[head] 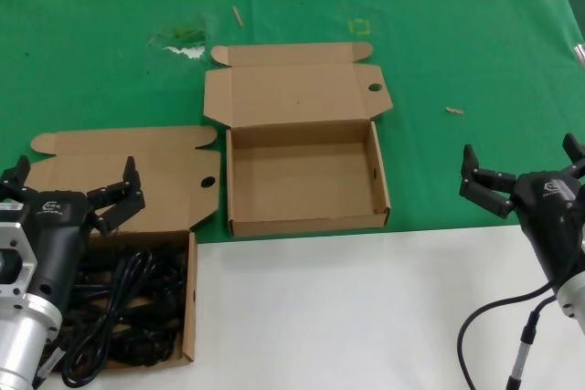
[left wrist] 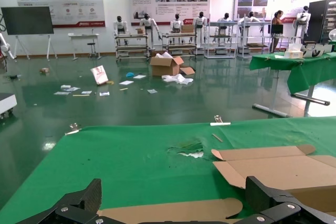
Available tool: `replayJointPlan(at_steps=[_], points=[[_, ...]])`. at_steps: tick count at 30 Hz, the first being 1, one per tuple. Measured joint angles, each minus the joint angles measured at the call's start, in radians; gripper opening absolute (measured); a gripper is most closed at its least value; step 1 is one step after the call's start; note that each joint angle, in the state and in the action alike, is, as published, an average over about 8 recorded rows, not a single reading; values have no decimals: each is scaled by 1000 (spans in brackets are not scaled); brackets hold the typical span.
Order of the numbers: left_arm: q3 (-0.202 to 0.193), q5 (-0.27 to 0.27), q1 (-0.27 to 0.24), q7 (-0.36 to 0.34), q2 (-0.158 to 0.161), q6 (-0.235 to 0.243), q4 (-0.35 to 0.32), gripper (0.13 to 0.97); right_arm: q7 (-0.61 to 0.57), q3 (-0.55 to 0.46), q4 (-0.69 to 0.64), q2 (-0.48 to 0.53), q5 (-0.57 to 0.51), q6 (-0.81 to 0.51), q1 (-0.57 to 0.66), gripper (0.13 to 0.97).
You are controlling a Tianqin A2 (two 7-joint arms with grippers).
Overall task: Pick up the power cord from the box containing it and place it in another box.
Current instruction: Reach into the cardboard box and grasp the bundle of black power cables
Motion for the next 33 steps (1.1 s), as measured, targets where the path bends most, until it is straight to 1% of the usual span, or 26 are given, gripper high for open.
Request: replayJointPlan(at_steps=[33], points=[[2,-1,0,0,-2,-2,-2,966,0,0,0,0,0,0,0,966]])
